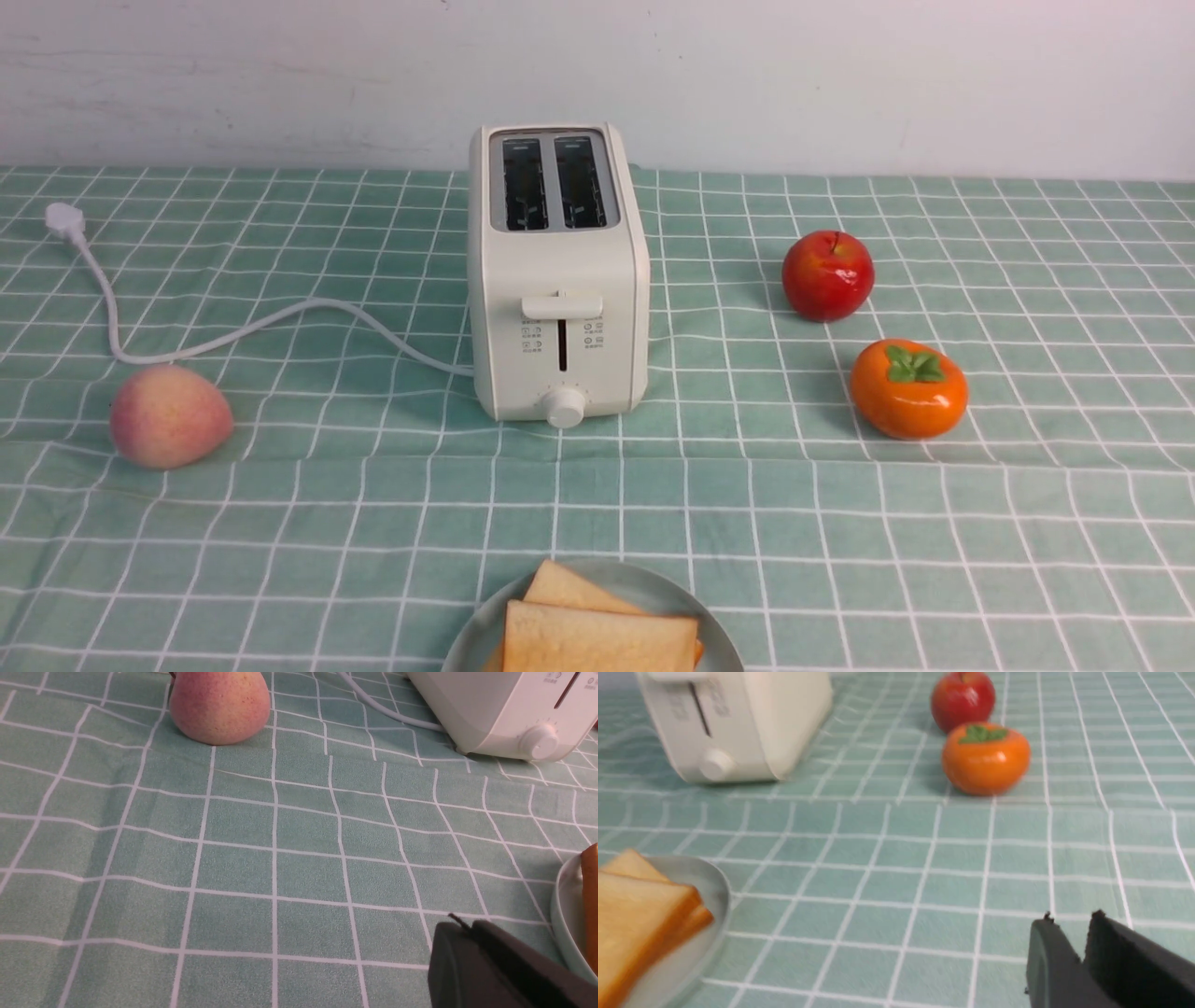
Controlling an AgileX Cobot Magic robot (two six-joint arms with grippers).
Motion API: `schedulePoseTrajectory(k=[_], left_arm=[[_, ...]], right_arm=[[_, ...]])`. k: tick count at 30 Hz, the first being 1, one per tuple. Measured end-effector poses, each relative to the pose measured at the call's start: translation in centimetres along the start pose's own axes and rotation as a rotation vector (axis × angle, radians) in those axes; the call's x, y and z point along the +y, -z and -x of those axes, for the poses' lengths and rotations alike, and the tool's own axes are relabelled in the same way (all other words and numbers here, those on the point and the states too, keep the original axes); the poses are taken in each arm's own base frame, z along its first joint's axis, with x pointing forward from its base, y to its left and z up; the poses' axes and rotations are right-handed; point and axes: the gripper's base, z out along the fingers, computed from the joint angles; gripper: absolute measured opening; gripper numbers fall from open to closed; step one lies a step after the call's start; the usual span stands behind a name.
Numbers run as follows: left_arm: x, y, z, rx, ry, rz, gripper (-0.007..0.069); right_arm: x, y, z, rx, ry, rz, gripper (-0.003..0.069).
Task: Take toasted bread from bread machine on blue coffee table place on plate.
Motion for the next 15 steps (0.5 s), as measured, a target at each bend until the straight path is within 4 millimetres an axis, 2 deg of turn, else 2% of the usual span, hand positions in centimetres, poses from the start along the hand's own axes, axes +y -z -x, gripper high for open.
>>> schedulePoseTrajectory(k=[1,15], left_arm=[[0.00,0.00,-0.01,0.001,0.000,0.000,0.0020],[0.00,0.00,-0.02,0.002,0.000,0.000,0.0036]], right_arm=[[-0.17,-0.14,-0.49,0.020,-0.005,-0.023,0.0125],[-0.84,-0.09,-0.45,0.011,-0.013,-0.140,0.0145]])
